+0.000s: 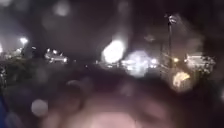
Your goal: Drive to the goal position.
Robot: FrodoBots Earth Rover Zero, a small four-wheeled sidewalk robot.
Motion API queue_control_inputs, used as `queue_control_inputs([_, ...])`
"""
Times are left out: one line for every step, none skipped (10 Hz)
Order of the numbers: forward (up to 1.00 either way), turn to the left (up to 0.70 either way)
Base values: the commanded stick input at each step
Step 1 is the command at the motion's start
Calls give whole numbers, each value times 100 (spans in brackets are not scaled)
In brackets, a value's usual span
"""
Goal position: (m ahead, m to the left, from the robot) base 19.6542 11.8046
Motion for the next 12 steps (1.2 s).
queue_control_inputs([50,0])
queue_control_inputs([50,0])
queue_control_inputs([50,0])
queue_control_inputs([50,0])
queue_control_inputs([50,0])
queue_control_inputs([50,0])
queue_control_inputs([50,0])
queue_control_inputs([50,0])
queue_control_inputs([50,0])
queue_control_inputs([50,0])
queue_control_inputs([50,1])
queue_control_inputs([50,4])
